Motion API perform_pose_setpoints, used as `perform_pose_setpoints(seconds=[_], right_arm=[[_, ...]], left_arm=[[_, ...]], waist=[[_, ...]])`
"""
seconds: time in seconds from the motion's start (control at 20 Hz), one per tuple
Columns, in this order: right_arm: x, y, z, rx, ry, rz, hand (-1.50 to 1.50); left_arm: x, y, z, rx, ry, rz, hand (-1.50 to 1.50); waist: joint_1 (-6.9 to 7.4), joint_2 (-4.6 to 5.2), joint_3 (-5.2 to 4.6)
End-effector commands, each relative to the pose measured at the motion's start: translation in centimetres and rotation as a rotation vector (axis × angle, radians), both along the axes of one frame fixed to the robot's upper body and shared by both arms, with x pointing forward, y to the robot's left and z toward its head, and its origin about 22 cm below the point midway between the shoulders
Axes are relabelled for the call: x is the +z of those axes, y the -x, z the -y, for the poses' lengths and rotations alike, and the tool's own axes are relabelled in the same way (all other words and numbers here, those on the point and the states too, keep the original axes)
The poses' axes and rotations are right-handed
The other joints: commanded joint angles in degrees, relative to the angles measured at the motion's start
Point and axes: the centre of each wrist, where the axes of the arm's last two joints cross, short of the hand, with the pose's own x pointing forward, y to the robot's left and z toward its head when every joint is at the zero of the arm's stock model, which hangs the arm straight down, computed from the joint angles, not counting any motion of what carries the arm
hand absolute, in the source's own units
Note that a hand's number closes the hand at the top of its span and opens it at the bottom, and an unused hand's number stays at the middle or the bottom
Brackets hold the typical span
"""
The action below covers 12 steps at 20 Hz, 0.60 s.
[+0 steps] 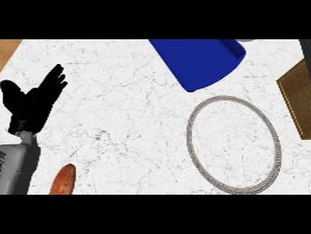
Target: Pick the bell pepper from the placemat and place it in the basket
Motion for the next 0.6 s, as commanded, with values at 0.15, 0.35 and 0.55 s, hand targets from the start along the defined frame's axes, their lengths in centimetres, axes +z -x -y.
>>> perform_pose_setpoints(seconds=[0.15,0.35,0.55], right_arm=[[-2.1,0.2,2.6,-0.18,-0.105,0.029,1.5],[-4.4,0.1,2.4,-0.186,-0.119,-0.006,1.5],[-6.3,0.5,4.0,-0.175,-0.126,0.048,1.5]], left_arm=[[-1.0,0.3,-0.5,0.019,-0.004,-0.012,0.0],[-0.8,0.6,-0.5,0.037,0.014,-0.021,0.0],[-1.5,1.5,-0.8,0.027,0.005,-0.007,0.0]], waist=[[-1.67,-0.49,0.09],[-2.13,-1.0,0.12],[-2.0,-0.91,0.14]])
